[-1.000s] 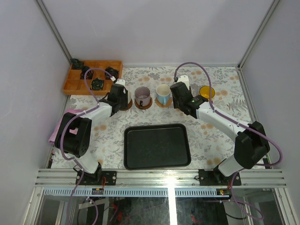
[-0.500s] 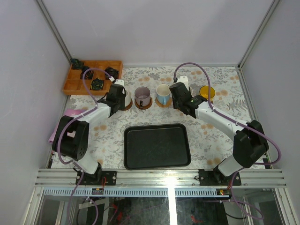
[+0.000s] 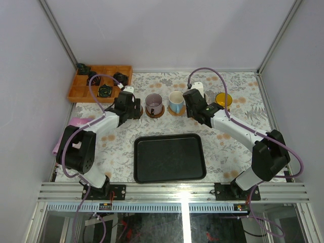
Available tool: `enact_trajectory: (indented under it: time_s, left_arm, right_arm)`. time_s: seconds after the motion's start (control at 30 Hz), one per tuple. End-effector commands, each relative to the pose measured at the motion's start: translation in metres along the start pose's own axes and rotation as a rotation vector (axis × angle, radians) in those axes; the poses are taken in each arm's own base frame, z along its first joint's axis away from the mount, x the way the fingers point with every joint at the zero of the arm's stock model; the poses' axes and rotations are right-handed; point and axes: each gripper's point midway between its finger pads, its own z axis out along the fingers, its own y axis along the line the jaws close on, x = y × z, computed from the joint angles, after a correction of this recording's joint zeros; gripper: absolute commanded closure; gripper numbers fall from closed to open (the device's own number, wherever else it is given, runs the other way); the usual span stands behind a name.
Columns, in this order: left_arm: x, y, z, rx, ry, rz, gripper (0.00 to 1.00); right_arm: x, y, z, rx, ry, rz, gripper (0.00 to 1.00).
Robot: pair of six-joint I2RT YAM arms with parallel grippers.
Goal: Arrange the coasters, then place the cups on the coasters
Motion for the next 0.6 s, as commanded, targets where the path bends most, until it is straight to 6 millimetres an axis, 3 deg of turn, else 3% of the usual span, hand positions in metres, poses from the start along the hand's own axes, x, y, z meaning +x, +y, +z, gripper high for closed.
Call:
enact_trajectory:
  time_s: [0.0, 0.57]
  left_arm:
    - [-0.009, 0.002, -0.008, -0.016, -0.042, 0.0, 0.22]
    - [0.01, 0.016, -0.016, -0.082, 0.007, -0.012, 0.16]
  right_arm:
    - [-0.021, 0.004, -0.004, -0.016, -0.052, 0.044, 0.5]
    - [-0.023, 0.005, -0.005, -0.023, -0.055, 0.039, 0.5]
